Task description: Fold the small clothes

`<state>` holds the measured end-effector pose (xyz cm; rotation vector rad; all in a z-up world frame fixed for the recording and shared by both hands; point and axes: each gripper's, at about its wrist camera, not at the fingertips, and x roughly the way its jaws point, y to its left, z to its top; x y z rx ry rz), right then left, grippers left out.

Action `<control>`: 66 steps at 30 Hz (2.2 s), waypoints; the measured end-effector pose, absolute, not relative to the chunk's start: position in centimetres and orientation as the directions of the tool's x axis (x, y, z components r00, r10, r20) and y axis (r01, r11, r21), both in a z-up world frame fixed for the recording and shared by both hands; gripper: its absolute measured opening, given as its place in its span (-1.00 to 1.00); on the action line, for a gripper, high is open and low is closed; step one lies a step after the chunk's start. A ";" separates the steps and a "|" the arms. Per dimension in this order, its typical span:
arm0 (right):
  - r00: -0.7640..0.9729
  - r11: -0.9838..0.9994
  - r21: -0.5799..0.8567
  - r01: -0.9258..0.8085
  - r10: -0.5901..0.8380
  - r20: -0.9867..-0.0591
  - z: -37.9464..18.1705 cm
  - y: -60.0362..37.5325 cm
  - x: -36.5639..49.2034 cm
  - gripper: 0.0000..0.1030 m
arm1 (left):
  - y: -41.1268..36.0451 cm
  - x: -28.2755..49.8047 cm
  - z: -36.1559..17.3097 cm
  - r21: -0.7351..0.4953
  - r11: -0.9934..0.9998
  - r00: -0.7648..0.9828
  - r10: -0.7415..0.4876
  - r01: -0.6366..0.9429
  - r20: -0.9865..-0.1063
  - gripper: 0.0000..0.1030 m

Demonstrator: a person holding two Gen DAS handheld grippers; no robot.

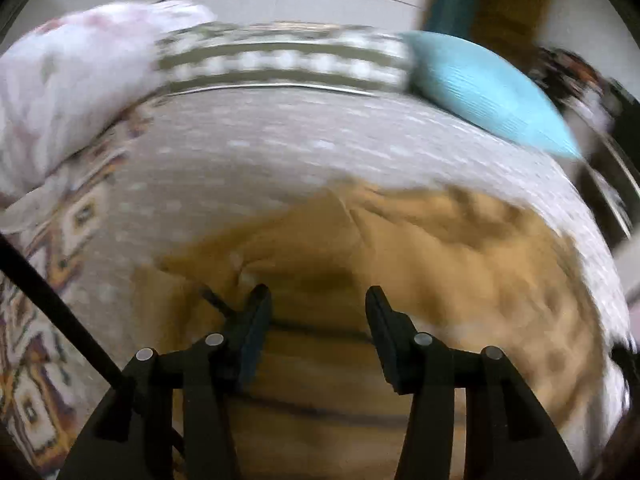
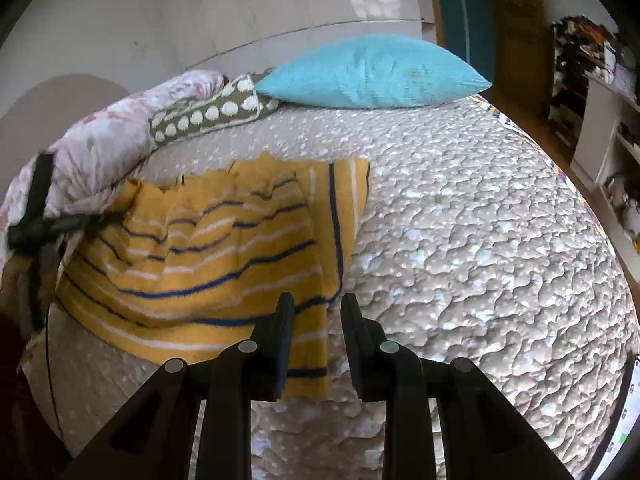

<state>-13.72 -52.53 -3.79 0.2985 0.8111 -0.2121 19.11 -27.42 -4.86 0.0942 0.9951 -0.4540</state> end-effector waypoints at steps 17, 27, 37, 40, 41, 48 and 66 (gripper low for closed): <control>0.752 0.942 0.228 0.247 -0.038 -0.658 -1.4 -51.8 -9.0 -0.49 | -16.4 19.3 -3.9 -0.127 0.977 0.530 -0.200 0.171 -0.824 0.08; 0.637 0.941 0.212 0.265 -0.006 -0.770 -7.4 -51.9 -2.7 -0.46 | -17.3 11.2 -4.1 -0.079 0.954 0.503 -0.222 0.289 -0.835 0.52; 0.668 0.937 0.121 0.329 -0.140 -0.731 -4.1 -52.8 -10.4 -0.17 | -16.4 3.7 -1.7 -0.137 0.950 0.542 -0.274 0.281 -0.794 0.52; 0.650 0.923 0.139 0.360 -0.141 -0.747 -4.4 -53.9 -13.1 -0.16 | -17.0 0.8 -0.8 -0.132 0.940 0.529 -0.289 0.315 -0.797 0.52; 0.646 0.919 0.143 0.367 -0.141 -0.751 -4.5 -54.2 -14.1 -0.16 | -17.0 -0.2 -0.5 -0.132 0.937 0.527 -0.295 0.324 -0.797 0.52; 0.635 0.905 0.143 0.401 -0.162 -0.756 -5.2 -55.6 -18.9 -0.08 | -14.6 -6.2 0.5 -0.066 0.966 0.578 -0.203 0.249 -0.790 0.66; 0.649 0.893 0.215 0.395 -0.105 -0.754 -8.4 -54.8 -18.5 0.00 | -24.1 -4.2 -7.9 0.007 0.967 0.544 -0.137 0.255 -0.828 0.86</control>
